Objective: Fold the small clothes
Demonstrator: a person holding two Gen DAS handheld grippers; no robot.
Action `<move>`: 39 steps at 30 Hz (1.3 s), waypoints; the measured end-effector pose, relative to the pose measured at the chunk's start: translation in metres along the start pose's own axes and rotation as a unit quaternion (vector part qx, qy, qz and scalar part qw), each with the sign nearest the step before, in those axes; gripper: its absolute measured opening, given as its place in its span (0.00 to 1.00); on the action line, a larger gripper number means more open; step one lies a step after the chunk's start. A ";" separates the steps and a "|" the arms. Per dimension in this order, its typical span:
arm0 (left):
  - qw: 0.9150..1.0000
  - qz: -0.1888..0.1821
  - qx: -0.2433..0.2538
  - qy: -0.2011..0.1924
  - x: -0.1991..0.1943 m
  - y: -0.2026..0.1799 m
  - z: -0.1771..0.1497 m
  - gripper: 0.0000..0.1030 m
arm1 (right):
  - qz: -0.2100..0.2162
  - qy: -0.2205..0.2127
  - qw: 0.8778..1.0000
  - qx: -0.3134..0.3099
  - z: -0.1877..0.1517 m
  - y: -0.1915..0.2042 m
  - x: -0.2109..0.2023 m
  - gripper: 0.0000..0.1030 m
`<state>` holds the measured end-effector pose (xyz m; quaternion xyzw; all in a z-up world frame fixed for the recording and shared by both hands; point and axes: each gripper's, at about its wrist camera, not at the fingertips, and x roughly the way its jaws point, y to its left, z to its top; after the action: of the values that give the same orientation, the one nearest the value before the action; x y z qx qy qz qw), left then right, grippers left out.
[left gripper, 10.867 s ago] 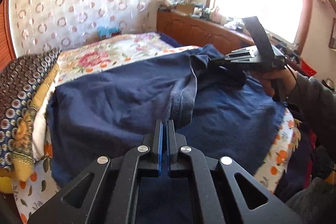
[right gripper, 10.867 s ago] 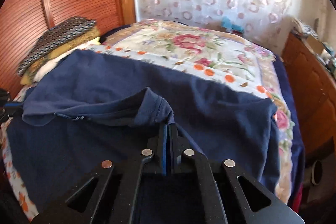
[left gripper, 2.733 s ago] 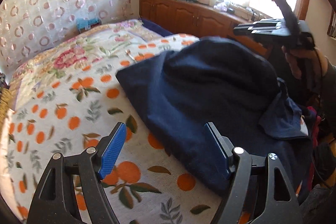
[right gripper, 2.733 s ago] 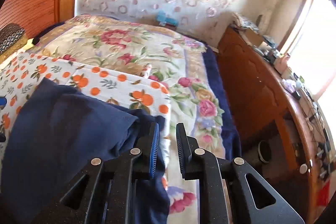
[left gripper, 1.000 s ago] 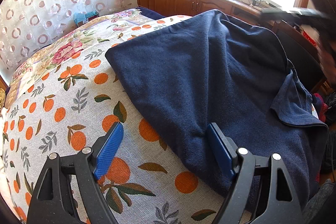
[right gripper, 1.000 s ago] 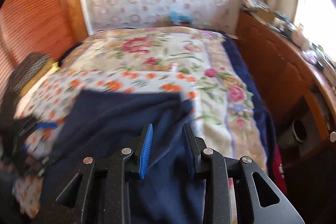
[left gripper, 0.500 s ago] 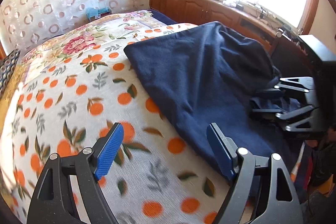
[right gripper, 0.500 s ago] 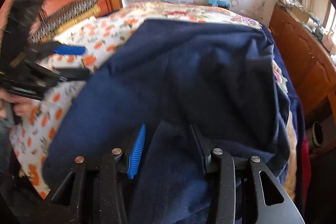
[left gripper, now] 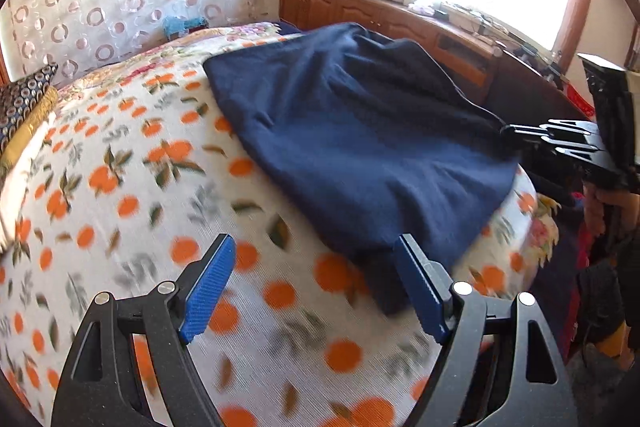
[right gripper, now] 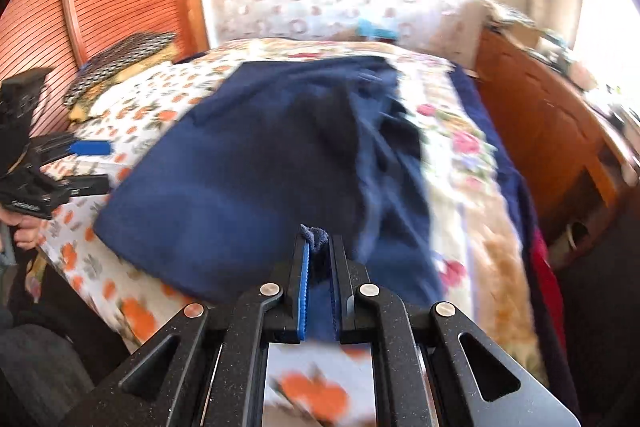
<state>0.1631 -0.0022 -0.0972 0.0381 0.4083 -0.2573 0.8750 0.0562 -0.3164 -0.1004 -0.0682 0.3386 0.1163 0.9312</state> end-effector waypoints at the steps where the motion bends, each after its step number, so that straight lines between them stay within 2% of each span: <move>1: 1.000 -0.005 -0.002 0.001 -0.001 -0.001 -0.004 0.79 | -0.007 -0.001 1.000 0.010 -0.009 -0.003 -0.001 0.09; 3: 1.000 -0.017 -0.004 0.009 -0.001 -0.005 -0.012 0.79 | -0.015 -0.008 0.999 0.028 -0.019 -0.006 -0.003 0.09; 9: 0.999 -0.041 0.003 0.006 -0.002 -0.015 -0.023 0.61 | -0.037 -0.015 0.998 0.053 -0.030 -0.008 -0.012 0.10; 11: 0.999 -0.047 0.013 0.011 0.004 -0.021 -0.023 0.55 | -0.038 -0.023 0.997 0.058 -0.025 -0.013 -0.014 0.17; 13: 0.999 -0.044 0.018 0.015 0.009 -0.024 -0.023 0.55 | -0.040 -0.027 0.996 0.070 -0.020 -0.020 -0.010 0.34; 15: 0.999 -0.041 0.016 0.015 0.012 -0.024 -0.022 0.51 | -0.041 -0.027 0.996 0.081 -0.024 -0.028 -0.008 0.43; 17: 0.999 -0.049 0.016 0.011 0.013 -0.025 -0.021 0.36 | -0.038 -0.028 0.995 0.089 -0.023 -0.033 -0.005 0.45; 18: 0.998 -0.058 0.016 0.014 0.013 -0.026 -0.021 0.17 | -0.036 -0.028 0.995 0.091 -0.023 -0.033 -0.004 0.45; 19: 0.998 -0.060 0.016 0.014 0.012 -0.028 -0.022 0.09 | -0.036 -0.028 0.995 0.091 -0.022 -0.033 -0.003 0.45; 20: 0.998 -0.063 0.021 0.012 0.008 -0.031 -0.023 0.06 | -0.035 -0.029 0.995 0.092 -0.022 -0.032 -0.001 0.45; 25: 0.997 -0.072 0.032 -0.005 -0.024 -0.049 -0.027 0.05 | -0.025 -0.045 0.994 0.095 -0.025 -0.029 -0.009 0.45; 29: 0.997 -0.066 0.033 0.006 -0.023 -0.051 -0.031 0.05 | -0.026 -0.063 0.993 0.101 -0.029 -0.032 -0.013 0.45; 33: 0.998 -0.057 0.020 0.007 -0.018 -0.044 -0.030 0.05 | -0.019 -0.050 0.993 0.102 -0.031 -0.034 -0.004 0.56; 35: 0.999 -0.048 0.016 0.003 -0.018 -0.042 -0.027 0.06 | -0.031 -0.040 0.994 0.092 -0.030 -0.031 0.000 0.57; 36: 0.999 -0.039 0.016 0.004 -0.018 -0.040 -0.026 0.15 | -0.043 -0.034 0.995 0.089 -0.030 -0.030 0.004 0.57; 37: 0.999 -0.034 0.018 0.002 -0.018 -0.039 -0.025 0.31 | -0.048 -0.026 0.995 0.089 -0.029 -0.032 0.008 0.57; 39: 0.999 -0.030 0.015 -0.003 -0.018 -0.036 -0.025 0.42 | -0.047 -0.008 0.993 0.104 -0.031 -0.039 0.016 0.57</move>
<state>0.1190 -0.0192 -0.0952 0.0380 0.4032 -0.2895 0.8673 0.0591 -0.3580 -0.1321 0.0140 0.3380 0.0374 0.9403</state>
